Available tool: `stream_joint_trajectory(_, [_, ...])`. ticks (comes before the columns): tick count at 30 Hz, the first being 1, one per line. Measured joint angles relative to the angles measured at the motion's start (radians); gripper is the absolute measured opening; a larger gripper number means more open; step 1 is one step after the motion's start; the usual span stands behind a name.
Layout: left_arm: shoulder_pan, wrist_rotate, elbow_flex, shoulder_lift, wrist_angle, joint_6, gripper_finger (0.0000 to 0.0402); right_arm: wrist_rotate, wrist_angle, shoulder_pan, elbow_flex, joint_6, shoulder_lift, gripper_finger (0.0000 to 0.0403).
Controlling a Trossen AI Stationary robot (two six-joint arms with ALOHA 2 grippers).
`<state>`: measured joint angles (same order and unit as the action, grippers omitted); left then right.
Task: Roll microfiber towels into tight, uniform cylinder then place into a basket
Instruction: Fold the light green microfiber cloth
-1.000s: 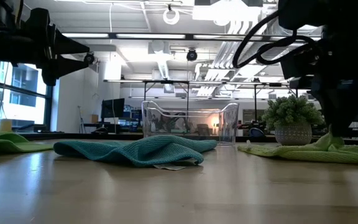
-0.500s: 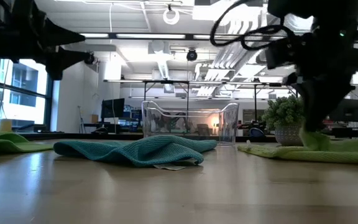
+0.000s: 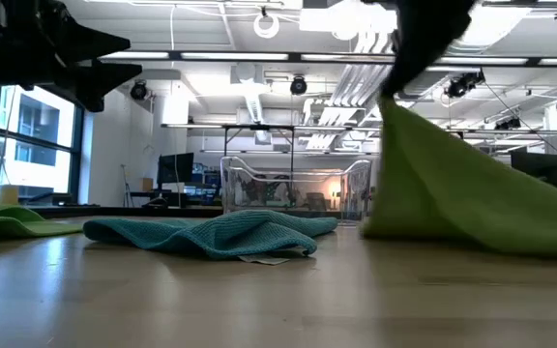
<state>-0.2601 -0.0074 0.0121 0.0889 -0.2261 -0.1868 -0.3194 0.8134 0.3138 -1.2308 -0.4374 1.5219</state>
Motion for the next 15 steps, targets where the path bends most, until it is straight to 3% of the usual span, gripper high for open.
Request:
stream_joint_trajectory(7, [0.093, -0.005, 0.000, 0.130, -0.145, 0.034, 0.0234, -0.015, 0.014, 0.000, -0.144, 0.000, 0.000, 0.0000])
stream_joint_trajectory(15, [0.183, -0.087, 0.026, 0.323, -0.298, 0.091, 0.0234, -0.016, 0.015, 0.018, -0.274, 0.078, 0.000, 0.0000])
